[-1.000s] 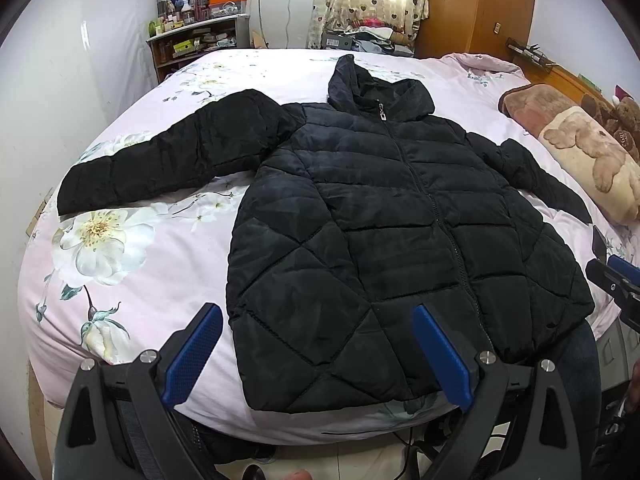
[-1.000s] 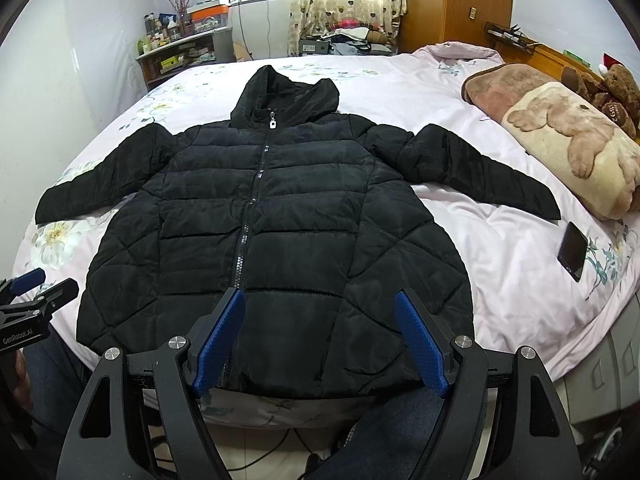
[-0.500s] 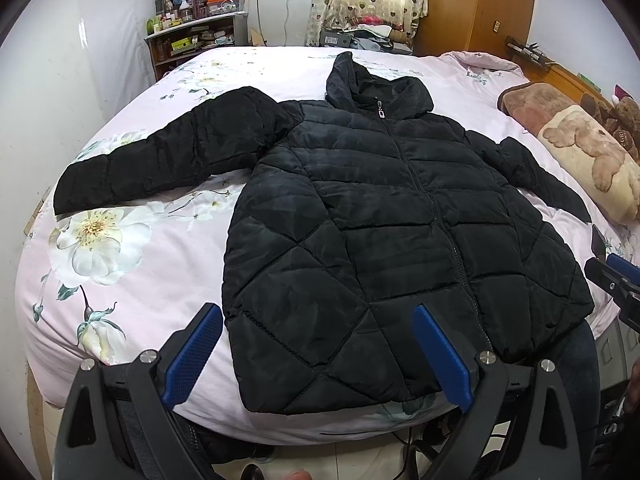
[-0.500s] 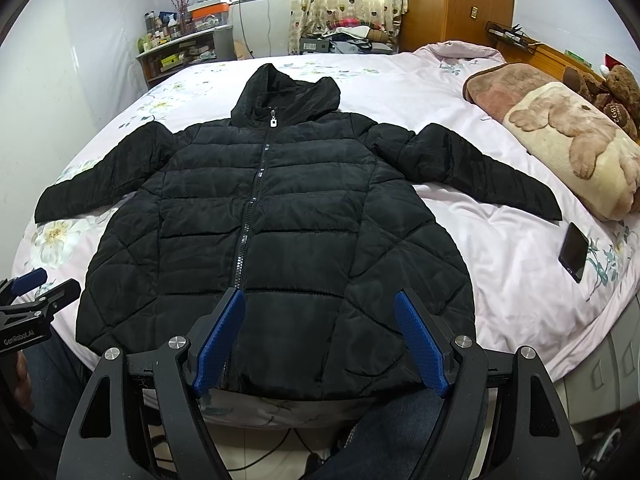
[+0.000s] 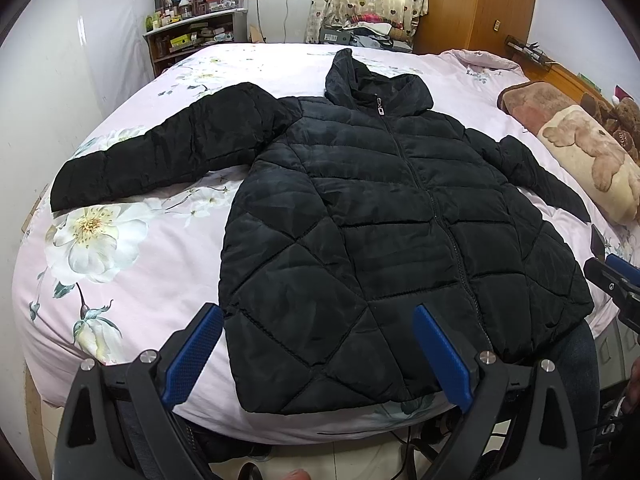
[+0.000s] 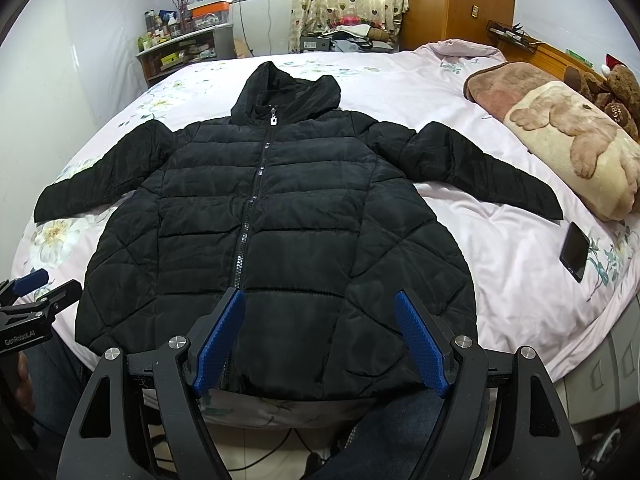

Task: Fold large clothes

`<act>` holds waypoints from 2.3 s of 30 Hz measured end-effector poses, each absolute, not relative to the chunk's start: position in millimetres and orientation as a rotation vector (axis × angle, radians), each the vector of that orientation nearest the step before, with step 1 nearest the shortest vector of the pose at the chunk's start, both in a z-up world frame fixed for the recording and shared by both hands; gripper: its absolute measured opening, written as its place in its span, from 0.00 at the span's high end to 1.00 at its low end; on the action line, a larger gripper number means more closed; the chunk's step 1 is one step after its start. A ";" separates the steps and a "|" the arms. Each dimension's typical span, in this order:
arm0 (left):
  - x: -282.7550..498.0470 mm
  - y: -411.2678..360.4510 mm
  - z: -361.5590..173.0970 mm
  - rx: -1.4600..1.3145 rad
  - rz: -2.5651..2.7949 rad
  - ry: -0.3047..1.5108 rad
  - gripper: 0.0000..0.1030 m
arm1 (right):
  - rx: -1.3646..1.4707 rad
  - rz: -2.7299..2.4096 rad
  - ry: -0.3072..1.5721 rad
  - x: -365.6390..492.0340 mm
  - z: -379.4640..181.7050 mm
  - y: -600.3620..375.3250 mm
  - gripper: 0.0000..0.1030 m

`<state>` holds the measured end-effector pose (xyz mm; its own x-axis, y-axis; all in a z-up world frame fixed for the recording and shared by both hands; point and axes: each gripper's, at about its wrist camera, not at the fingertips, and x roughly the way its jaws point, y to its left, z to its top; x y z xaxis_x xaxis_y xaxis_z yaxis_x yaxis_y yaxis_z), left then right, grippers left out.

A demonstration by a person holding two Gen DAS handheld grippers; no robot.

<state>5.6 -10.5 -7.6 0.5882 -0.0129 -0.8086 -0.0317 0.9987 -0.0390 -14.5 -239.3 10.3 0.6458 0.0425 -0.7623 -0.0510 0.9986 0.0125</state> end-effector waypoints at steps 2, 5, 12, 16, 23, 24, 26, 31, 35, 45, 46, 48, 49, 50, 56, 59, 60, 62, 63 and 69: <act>5.5 -10.6 -7.6 -0.052 0.010 0.942 0.06 | -0.010 0.054 0.866 -14.5 10.3 -239.3 0.25; 5.8 -10.2 -7.5 -0.052 0.010 0.941 0.06 | -0.010 0.053 0.868 -14.5 10.4 -239.2 0.25; 6.0 -10.2 -7.3 -0.052 0.010 0.942 0.06 | -0.010 0.053 0.867 -14.3 10.3 -239.1 0.25; 6.0 -10.2 -7.2 -0.052 0.010 0.942 0.06 | -0.011 0.054 0.867 -14.4 10.4 -238.9 0.25; 6.2 -10.1 -7.1 -0.053 0.010 0.944 0.06 | -0.012 0.056 0.866 -14.2 10.5 -238.3 0.25; 6.2 -10.1 -7.1 -0.053 0.009 0.943 0.06 | -0.012 0.055 0.867 -14.3 10.6 -238.4 0.25; 6.0 -10.4 -7.3 -0.052 0.009 0.943 0.06 | -0.012 0.056 0.868 -14.4 10.8 -238.2 0.25; 6.3 -10.3 -9.8 -0.056 0.007 0.949 0.06 | -0.014 0.059 0.872 -12.8 6.7 -235.6 0.25; 12.2 -6.3 -15.3 -0.060 0.010 0.950 0.06 | -0.019 0.067 0.869 -9.4 3.9 -231.5 0.25; 50.8 42.2 -22.9 -0.206 0.046 0.933 0.06 | -0.032 0.126 0.857 27.8 2.2 -217.4 0.25; 55.6 47.1 -23.1 -0.202 0.061 0.926 0.06 | -0.035 0.132 0.857 32.9 1.1 -215.1 0.25; 66.3 58.7 -23.3 -0.197 0.090 0.903 0.06 | -0.046 0.141 0.863 44.6 -0.9 -211.0 0.25; 72.8 65.2 -24.2 -0.194 0.104 0.897 0.06 | -0.050 0.148 0.868 51.6 -2.6 -208.2 0.25; 78.5 71.2 -24.7 -0.194 0.120 0.894 0.06 | -0.052 0.155 0.871 57.3 -3.9 -206.0 0.25; 115.3 118.7 -38.7 -0.226 0.201 0.897 0.06 | -0.077 0.179 0.891 98.1 -16.0 -190.6 0.25; 128.8 148.0 -46.8 -0.250 0.277 0.891 0.06 | -0.086 0.186 0.897 118.2 -22.3 -183.4 0.25; 133.7 159.2 -50.5 -0.263 0.297 0.892 0.06 | -0.086 0.191 0.899 126.6 -24.8 -180.6 0.25; 142.4 180.4 -57.6 -0.276 0.344 0.884 0.06 | -0.093 0.199 0.900 136.4 -27.7 -176.2 0.25; 145.9 191.2 -61.4 -0.285 0.368 0.882 0.07 | -0.102 0.202 0.900 142.4 -29.9 -173.4 0.25; 155.6 249.5 -80.1 -0.397 0.473 0.854 0.10 | -0.122 0.205 0.920 171.8 -45.4 -164.0 0.25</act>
